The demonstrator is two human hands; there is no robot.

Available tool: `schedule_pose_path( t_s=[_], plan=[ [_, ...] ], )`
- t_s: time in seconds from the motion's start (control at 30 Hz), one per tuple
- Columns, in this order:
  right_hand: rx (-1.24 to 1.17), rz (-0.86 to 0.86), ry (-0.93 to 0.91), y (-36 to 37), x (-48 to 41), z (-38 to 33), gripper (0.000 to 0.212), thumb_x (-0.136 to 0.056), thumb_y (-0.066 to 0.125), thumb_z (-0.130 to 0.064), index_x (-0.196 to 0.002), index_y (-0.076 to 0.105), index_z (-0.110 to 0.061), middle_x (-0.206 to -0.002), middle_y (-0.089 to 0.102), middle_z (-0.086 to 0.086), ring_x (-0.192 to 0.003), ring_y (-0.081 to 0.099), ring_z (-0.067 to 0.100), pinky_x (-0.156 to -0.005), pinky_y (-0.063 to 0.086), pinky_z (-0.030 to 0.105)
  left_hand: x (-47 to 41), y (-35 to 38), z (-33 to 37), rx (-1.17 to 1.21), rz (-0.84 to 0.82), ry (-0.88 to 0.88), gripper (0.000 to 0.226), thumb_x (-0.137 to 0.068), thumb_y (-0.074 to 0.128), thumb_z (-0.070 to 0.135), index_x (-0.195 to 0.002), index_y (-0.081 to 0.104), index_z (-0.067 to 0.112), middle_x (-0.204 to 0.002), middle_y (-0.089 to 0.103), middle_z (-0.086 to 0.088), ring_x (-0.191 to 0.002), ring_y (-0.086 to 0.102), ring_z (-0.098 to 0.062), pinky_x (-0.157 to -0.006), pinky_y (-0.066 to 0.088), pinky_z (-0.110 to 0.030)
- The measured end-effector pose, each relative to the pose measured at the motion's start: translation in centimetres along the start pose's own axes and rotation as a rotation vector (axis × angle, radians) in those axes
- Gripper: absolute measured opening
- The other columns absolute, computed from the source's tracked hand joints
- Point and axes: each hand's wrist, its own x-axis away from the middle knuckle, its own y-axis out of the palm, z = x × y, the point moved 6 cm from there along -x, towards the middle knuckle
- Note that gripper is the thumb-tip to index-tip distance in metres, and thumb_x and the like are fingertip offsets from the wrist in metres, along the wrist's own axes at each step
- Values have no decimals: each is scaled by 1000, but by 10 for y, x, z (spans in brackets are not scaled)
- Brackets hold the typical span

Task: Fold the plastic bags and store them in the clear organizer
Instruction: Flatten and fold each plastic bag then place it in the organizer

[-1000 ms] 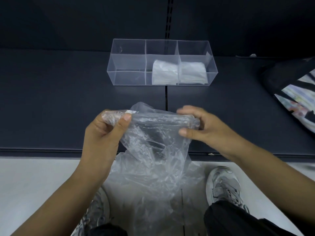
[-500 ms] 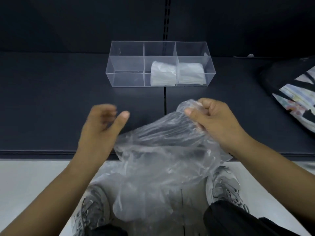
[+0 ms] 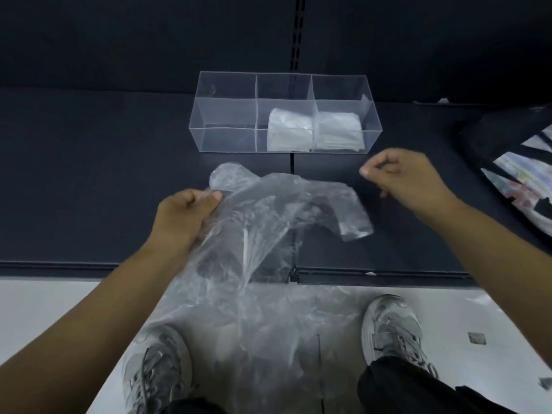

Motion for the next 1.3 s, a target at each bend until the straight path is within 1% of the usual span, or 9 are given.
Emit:
schedule_pose_path(
  t_s=[0.1, 0.2, 0.3, 0.43, 0.57, 0.73, 0.9, 1.1, 1.3],
  plan=[
    [-125, 12, 38, 5, 5, 9, 27, -90, 61, -39, -87, 67, -13, -57, 57, -3, -48, 50, 5, -59, 46, 25, -3, -4, -13, 39, 19, -23, 24, -87, 69, 33, -86, 67, 9, -69, 65, -2, -59, 58, -14, -44, 49, -17],
    [-114, -222, 43, 30, 16, 9, 33, -75, 64, -57, -97, 67, -31, -92, 66, -5, -78, 60, 5, -77, 48, 21, -6, -5, -18, 59, 30, -6, 19, -85, 71, 33, -79, 65, 15, -58, 63, 8, -50, 57, -4, -46, 47, -18],
    [31, -357, 8, 52, 26, 13, 29, -71, 77, -44, -97, 66, -39, -106, 53, -5, -90, 56, 4, -81, 43, 13, -11, -6, -21, 83, 46, 4, 21, -83, 72, 37, -84, 67, 16, -71, 68, 1, -60, 62, -10, -54, 51, -22],
    [-102, -345, 4, 52, 25, 13, 11, -73, 76, -34, -80, 72, -25, -103, 57, -2, -90, 56, 4, -86, 41, 13, -16, -7, -20, 115, 62, -8, 31, -83, 70, 46, -73, 66, 17, -56, 59, 5, -48, 53, -7, -46, 47, -17],
    [-311, -474, 76, 25, 21, 20, 48, -76, 68, -54, -86, 72, -7, -94, 66, 2, -91, 59, 11, -88, 44, 24, -21, -9, -21, 279, 27, -98, 26, -84, 69, 42, -73, 67, 19, -58, 67, 7, -47, 60, -6, -44, 48, -16],
    [-412, -271, 218, -5, 3, 33, 17, -75, 73, -33, -70, 63, -19, -60, 62, -3, -56, 56, 7, -54, 45, 17, -29, -6, -21, 385, 8, -90, 23, -89, 67, 27, -68, 62, 17, -54, 64, 5, -48, 61, -7, -49, 50, -16],
    [-255, 74, 215, -21, -21, 44, 23, -82, 72, -7, -102, 63, -13, -70, 65, 1, -48, 56, -2, -48, 42, 10, -32, -1, -22, 243, -12, -28, 18, -92, 63, 22, -76, 64, 14, -57, 67, 4, -52, 63, -8, -55, 51, -20],
    [-202, 8, 98, -8, -33, 33, 25, -81, 72, -3, -102, 65, -15, -79, 66, 4, -56, 58, -5, -56, 44, 7, -43, 10, -8, 99, -237, -242, 50, -82, 60, 61, -100, 69, 15, -90, 71, 2, -76, 70, -15, -59, 57, -29],
    [-256, 27, 99, -11, -40, 35, 22, -79, 74, -4, -90, 66, -21, -75, 68, -1, -56, 58, -2, -54, 44, 10, -69, 13, 3, 309, -72, -231, 26, -89, 68, 24, -109, 63, 9, -75, 65, -1, -52, 62, -7, -49, 55, -19]
  ],
)
